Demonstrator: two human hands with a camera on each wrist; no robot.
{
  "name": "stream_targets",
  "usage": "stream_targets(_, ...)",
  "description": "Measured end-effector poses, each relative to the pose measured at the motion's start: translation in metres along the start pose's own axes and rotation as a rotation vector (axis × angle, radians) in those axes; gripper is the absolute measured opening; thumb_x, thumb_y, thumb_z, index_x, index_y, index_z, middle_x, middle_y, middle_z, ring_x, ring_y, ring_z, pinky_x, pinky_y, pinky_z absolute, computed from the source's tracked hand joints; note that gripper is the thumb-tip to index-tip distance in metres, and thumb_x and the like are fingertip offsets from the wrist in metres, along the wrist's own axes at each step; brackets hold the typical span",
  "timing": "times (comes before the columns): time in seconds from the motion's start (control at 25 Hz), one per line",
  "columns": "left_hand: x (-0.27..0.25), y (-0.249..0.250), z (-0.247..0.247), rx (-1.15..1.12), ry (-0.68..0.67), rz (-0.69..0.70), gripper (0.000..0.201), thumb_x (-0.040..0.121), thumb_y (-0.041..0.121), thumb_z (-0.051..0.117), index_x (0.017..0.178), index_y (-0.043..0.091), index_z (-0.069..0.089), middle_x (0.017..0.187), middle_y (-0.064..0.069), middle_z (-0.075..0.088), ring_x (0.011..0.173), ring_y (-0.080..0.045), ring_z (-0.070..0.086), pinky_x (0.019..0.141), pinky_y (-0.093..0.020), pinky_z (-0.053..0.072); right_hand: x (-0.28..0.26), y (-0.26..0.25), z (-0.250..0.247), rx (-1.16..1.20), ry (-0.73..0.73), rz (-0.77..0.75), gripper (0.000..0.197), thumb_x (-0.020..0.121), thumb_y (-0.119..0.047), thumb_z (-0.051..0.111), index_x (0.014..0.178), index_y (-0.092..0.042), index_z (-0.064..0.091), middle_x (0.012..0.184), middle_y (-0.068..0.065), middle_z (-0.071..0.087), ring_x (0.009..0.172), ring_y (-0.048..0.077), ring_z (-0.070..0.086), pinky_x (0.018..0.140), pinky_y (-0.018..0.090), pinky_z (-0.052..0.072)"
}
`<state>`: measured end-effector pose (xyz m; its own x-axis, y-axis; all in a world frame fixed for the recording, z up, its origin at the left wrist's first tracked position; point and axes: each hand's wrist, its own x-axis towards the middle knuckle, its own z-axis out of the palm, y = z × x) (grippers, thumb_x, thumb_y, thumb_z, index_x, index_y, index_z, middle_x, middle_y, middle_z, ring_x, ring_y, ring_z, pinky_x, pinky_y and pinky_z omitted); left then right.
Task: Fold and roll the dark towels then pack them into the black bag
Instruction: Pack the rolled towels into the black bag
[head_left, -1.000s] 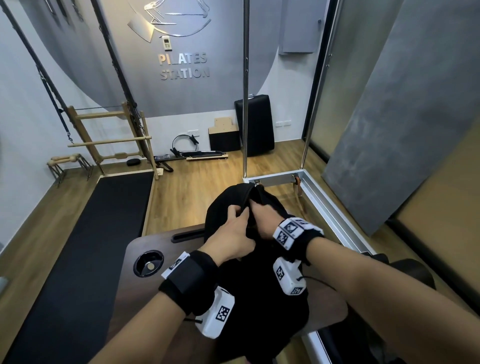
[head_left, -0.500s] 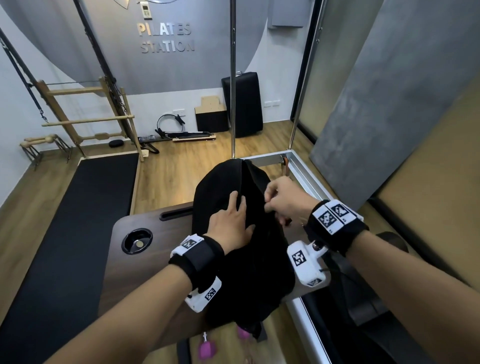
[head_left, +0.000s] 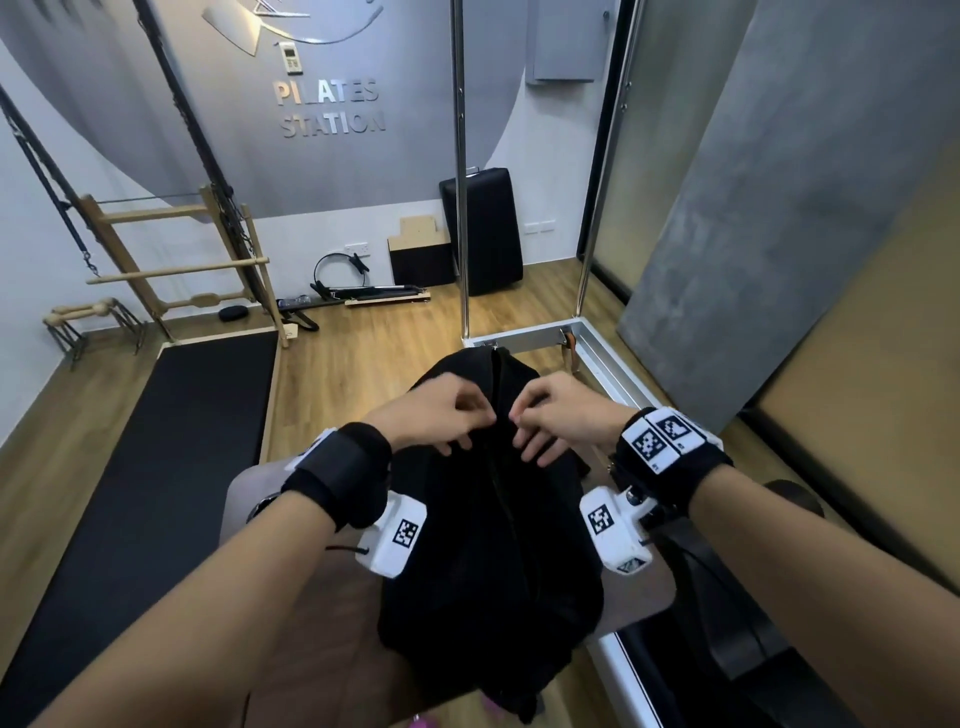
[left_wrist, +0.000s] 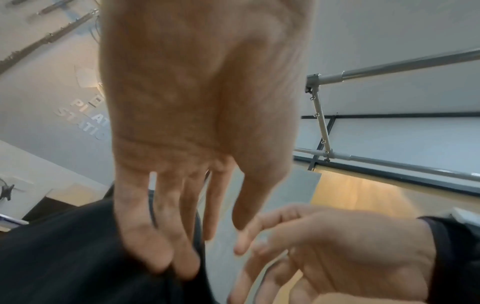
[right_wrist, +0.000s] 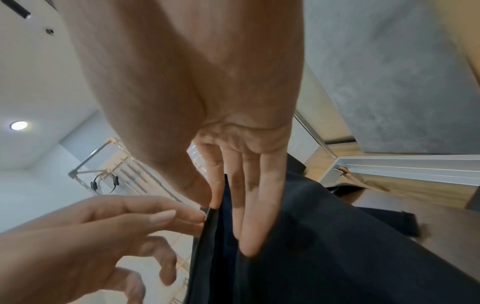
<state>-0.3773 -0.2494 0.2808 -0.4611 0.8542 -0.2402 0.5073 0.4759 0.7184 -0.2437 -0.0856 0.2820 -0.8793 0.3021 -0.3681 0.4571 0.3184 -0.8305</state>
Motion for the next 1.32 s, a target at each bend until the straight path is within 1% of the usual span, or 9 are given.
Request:
stream_targets(0.16, 0.047, -0.002, -0.02, -0.033, 0.426, 0.021, 0.021, 0.104, 0.025, 0.063, 0.096, 0.01, 0.076, 0.095, -0.005, 0.077, 0.086, -0.02, 0.069, 0.077, -0.034, 0.055, 0.042, -0.023, -0.025, 0.145, 0.191, -0.035, 0.011, 0.103, -0.011, 0.061, 0.101, 0.0, 0.062, 0.083, 0.027, 0.07, 0.064, 0.034, 0.071, 0.054, 0.033, 0.061)
stream_targets(0.32, 0.095, -0.014, -0.029, 0.023, 0.588, -0.065, 0.022, 0.103, 0.024, 0.065, 0.102, 0.006, 0.077, 0.102, -0.009, 0.076, 0.1, -0.025, 0.067, 0.083, -0.027, 0.046, 0.098, -0.027, -0.036, 0.176, 0.32, 0.051, 0.021, 0.102, -0.015, 0.065, 0.113, 0.002, 0.064, 0.078, 0.025, 0.069, 0.05, 0.025, 0.062, 0.044, 0.027, 0.052)
stream_targets(0.52, 0.138, -0.029, -0.029, 0.12, 0.435, -0.176, 0.032, 0.103, 0.039, 0.064, 0.107, 0.01, 0.077, 0.109, -0.007, 0.076, 0.105, -0.027, 0.069, 0.097, -0.038, 0.054, 0.145, -0.023, -0.035, 0.099, 0.281, 0.132, 0.033, 0.108, -0.027, 0.056, 0.122, 0.002, 0.062, 0.063, 0.014, 0.063, 0.043, 0.019, 0.048, 0.037, 0.019, 0.036)
stream_targets(0.68, 0.154, -0.038, -0.034, 0.099, 0.252, -0.205, 0.047, 0.1, 0.051, 0.066, 0.076, 0.01, 0.065, 0.069, -0.005, 0.056, 0.065, -0.024, 0.052, 0.062, -0.031, 0.041, 0.156, -0.025, -0.04, -0.149, 0.13, 0.155, 0.05, 0.106, -0.039, 0.057, 0.101, 0.009, 0.068, 0.051, 0.007, 0.063, 0.032, 0.014, 0.047, 0.039, 0.019, 0.038)
stream_targets(0.88, 0.161, -0.043, -0.043, -0.019, 0.165, -0.273, 0.042, 0.098, 0.046, 0.07, 0.086, 0.006, 0.073, 0.077, -0.008, 0.064, 0.068, -0.019, 0.059, 0.061, -0.028, 0.045, 0.16, -0.034, -0.047, -0.094, 0.152, 0.112, 0.021, 0.102, -0.008, 0.06, 0.116, 0.005, 0.069, 0.061, 0.011, 0.061, 0.039, 0.014, 0.042, 0.035, 0.018, 0.03)
stream_targets(1.0, 0.162, -0.041, -0.042, -0.079, 0.18, -0.32, 0.06, 0.105, 0.06, 0.05, 0.093, 0.004, 0.069, 0.083, -0.009, 0.066, 0.068, -0.015, 0.064, 0.061, -0.023, 0.047, 0.154, -0.04, -0.049, -0.018, 0.224, 0.019, 0.017, 0.098, -0.004, 0.066, 0.109, 0.01, 0.069, 0.065, 0.012, 0.066, 0.042, 0.015, 0.052, 0.036, 0.02, 0.036)
stream_targets(1.08, 0.161, -0.038, -0.042, -0.061, 0.178, -0.352, 0.073, 0.106, 0.063, 0.041, 0.114, -0.004, 0.068, 0.092, -0.014, 0.067, 0.078, -0.023, 0.066, 0.068, -0.028, 0.047, 0.149, -0.044, -0.048, 0.035, 0.284, -0.05, 0.015, 0.094, -0.002, 0.072, 0.1, 0.012, 0.07, 0.073, 0.016, 0.072, 0.053, 0.021, 0.067, 0.047, 0.026, 0.052)
stream_targets(1.16, 0.159, -0.033, -0.045, 0.015, 0.133, -0.354, 0.069, 0.104, 0.063, 0.048, 0.11, -0.002, 0.069, 0.09, -0.013, 0.067, 0.075, -0.023, 0.064, 0.067, -0.03, 0.049, 0.145, -0.044, -0.047, 0.08, 0.348, -0.102, 0.01, 0.09, 0.001, 0.076, 0.091, 0.011, 0.073, 0.082, 0.023, 0.076, 0.069, 0.029, 0.077, 0.07, 0.036, 0.065)
stream_targets(1.32, 0.152, -0.027, -0.05, -0.198, 0.095, -0.377, 0.055, 0.099, 0.048, 0.068, 0.118, -0.003, 0.072, 0.108, -0.016, 0.076, 0.096, -0.028, 0.071, 0.085, -0.037, 0.059, 0.133, -0.038, -0.04, 0.051, 0.43, -0.171, 0.006, 0.086, 0.003, 0.079, 0.082, 0.006, 0.076, 0.082, 0.018, 0.077, 0.076, 0.025, 0.079, 0.082, 0.041, 0.065)
